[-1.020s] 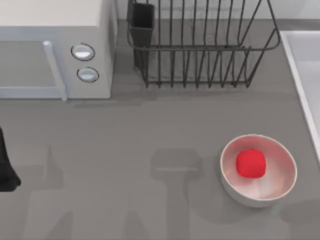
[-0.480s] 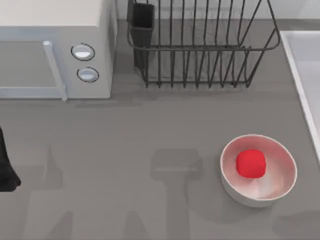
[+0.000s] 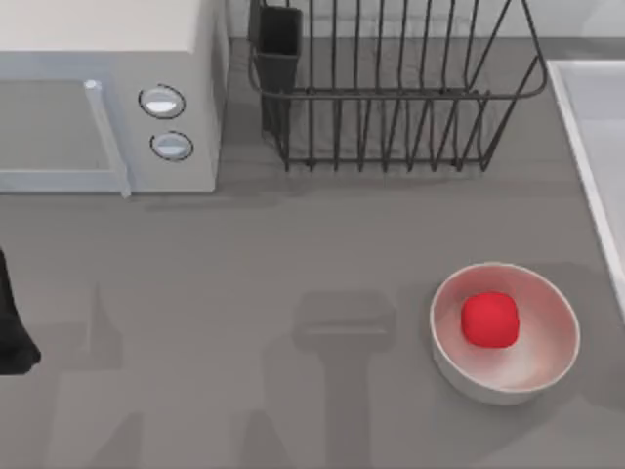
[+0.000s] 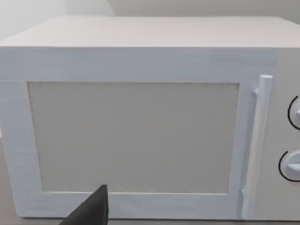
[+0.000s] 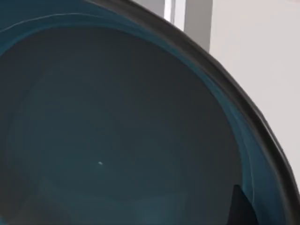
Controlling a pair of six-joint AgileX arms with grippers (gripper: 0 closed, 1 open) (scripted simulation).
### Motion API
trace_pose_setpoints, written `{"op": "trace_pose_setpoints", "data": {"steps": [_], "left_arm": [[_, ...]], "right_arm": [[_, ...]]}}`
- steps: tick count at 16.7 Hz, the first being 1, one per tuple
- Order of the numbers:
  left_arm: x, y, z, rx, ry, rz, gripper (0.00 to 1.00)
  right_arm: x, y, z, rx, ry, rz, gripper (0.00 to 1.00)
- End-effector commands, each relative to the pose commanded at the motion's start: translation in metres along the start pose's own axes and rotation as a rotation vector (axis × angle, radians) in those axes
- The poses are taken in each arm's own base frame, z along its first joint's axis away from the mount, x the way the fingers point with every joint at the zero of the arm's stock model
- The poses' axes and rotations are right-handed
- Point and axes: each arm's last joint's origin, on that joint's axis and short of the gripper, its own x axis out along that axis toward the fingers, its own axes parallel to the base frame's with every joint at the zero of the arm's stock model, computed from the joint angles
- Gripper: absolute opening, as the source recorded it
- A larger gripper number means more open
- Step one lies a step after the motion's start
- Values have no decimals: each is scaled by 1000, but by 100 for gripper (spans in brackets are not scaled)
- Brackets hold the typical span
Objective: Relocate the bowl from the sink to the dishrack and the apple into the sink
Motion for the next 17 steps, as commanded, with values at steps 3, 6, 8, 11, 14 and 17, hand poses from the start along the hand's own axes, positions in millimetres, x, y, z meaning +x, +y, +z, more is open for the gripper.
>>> {"op": "trace_pose_setpoints", "data": {"steps": [3, 6, 8, 11, 14, 17], "left_arm": [[0, 0, 0, 0, 0, 0, 100], [0, 0, 0, 0, 0, 0, 100], [0, 0, 0, 0, 0, 0, 100], [0, 0, 0, 0, 0, 0, 100], [0, 0, 0, 0, 0, 0, 100], [0, 0, 0, 0, 0, 0, 100]], "right_arm": [[-8, 57, 55, -31, -224, -112, 0], [-31, 133, 98, -10, -495, -154, 0], [-55, 187, 112, 36, -679, -136, 0], [-99, 258, 114, 141, -922, -52, 0], [-141, 306, 100, 261, -1093, 62, 0], [-169, 328, 86, 345, -1179, 147, 0]]}}
